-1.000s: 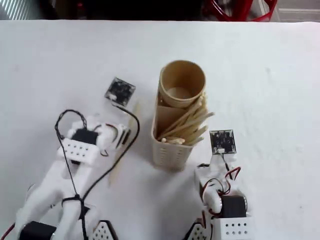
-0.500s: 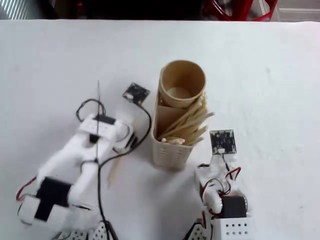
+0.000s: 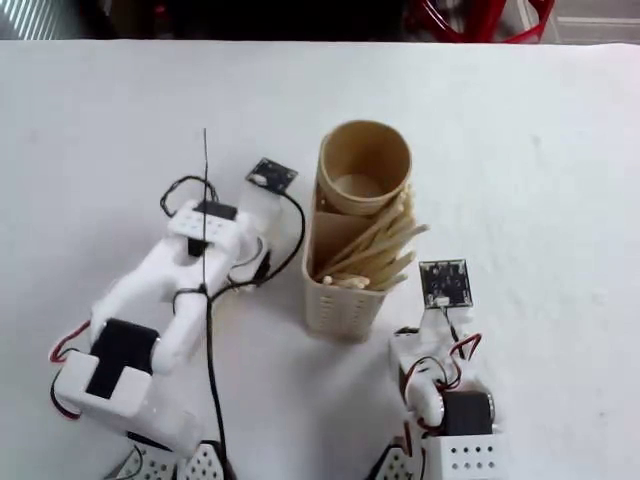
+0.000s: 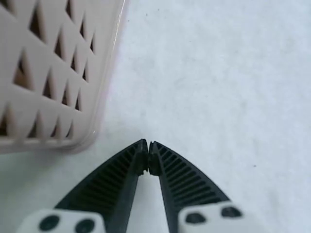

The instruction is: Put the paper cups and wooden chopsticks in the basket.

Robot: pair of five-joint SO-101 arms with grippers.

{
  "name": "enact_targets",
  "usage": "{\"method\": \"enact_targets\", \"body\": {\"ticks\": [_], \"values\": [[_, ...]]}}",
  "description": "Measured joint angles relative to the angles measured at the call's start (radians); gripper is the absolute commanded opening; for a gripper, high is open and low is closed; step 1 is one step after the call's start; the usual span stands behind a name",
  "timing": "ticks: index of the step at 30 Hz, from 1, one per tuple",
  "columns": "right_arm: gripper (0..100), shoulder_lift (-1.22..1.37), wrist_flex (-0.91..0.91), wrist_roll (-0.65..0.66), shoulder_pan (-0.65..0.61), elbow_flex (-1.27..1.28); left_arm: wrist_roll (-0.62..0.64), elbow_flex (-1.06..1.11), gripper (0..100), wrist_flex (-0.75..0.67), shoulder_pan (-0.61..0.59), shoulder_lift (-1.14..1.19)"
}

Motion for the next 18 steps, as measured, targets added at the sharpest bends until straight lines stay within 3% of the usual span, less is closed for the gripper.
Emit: {"method": "enact_targets", "body": {"ticks": [10, 18], "values": [[1.9, 0.0, 0.0, 0.0, 0.0, 0.0, 0.0, 0.0, 3, 0.002, -0.035, -0.012], [1.9, 0.0, 0.0, 0.0, -0.002, 0.0, 0.0, 0.061, 3, 0.006, -0.074, -0.261]]}}
